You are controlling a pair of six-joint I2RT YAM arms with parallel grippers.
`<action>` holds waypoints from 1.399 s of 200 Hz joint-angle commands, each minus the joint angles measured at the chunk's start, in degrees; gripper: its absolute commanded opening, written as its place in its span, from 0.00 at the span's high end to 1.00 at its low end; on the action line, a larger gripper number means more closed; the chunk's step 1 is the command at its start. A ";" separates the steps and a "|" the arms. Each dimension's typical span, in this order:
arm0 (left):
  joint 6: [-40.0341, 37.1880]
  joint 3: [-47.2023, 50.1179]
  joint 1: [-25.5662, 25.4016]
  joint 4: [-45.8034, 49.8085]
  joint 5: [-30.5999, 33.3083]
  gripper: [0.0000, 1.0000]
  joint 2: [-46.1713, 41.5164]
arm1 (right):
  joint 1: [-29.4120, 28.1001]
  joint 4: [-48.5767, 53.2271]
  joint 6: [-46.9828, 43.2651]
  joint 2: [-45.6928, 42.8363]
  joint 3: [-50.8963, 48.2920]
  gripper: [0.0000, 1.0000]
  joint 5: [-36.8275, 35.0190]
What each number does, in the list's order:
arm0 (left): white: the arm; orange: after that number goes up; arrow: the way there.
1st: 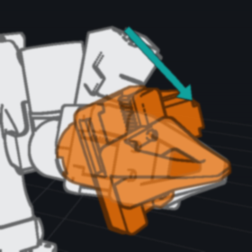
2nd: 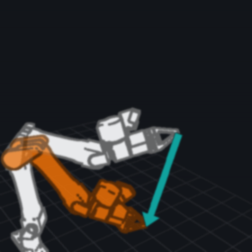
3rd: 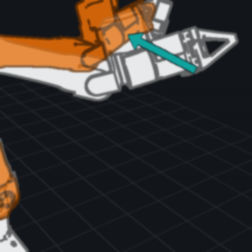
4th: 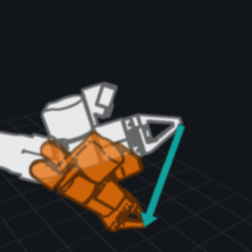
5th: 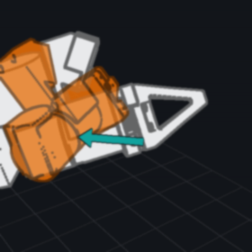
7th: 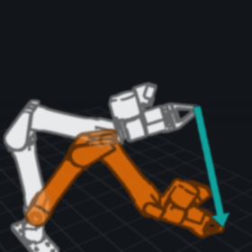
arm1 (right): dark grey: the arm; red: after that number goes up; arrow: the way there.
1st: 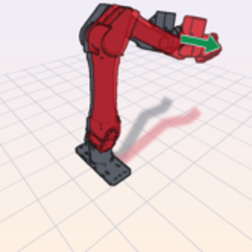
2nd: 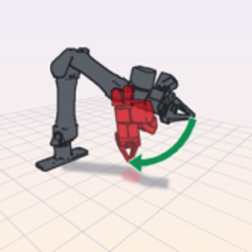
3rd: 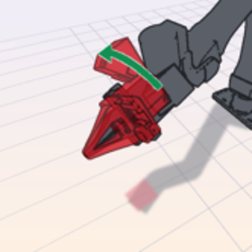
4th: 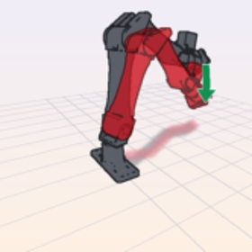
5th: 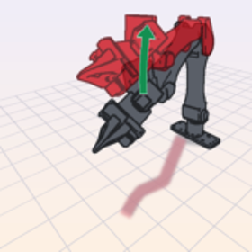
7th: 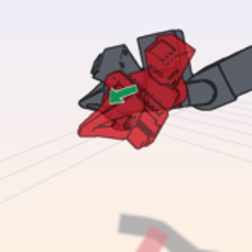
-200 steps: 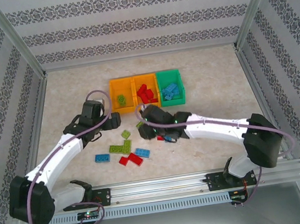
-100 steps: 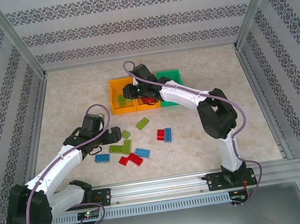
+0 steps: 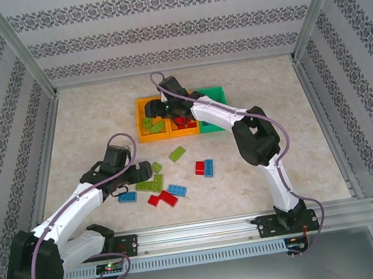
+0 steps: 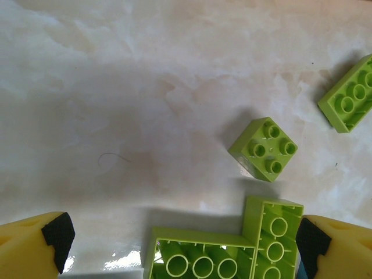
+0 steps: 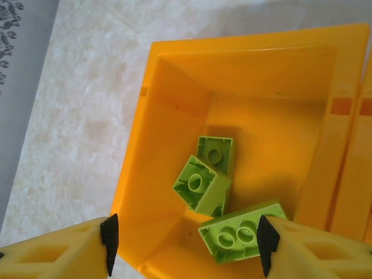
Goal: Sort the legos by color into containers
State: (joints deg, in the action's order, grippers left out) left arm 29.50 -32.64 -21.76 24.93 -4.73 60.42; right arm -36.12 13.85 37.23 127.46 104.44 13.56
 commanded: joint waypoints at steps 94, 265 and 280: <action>12.64 4.68 -0.62 10.95 5.68 0.00 -10.06 | -1.04 -1.93 -9.67 -20.62 -24.63 0.21 1.47; 57.07 12.00 -0.85 19.26 4.65 0.06 -22.24 | 14.34 -9.94 -8.65 -48.43 -59.81 0.15 -5.96; 58.16 12.53 -0.91 18.44 5.08 0.10 -21.52 | 14.41 -7.39 -10.69 -49.19 -59.76 0.15 -5.70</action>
State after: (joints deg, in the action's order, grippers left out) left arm 81.21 -21.39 -21.80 44.53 0.05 38.24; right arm -21.91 6.57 28.58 80.40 45.63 8.34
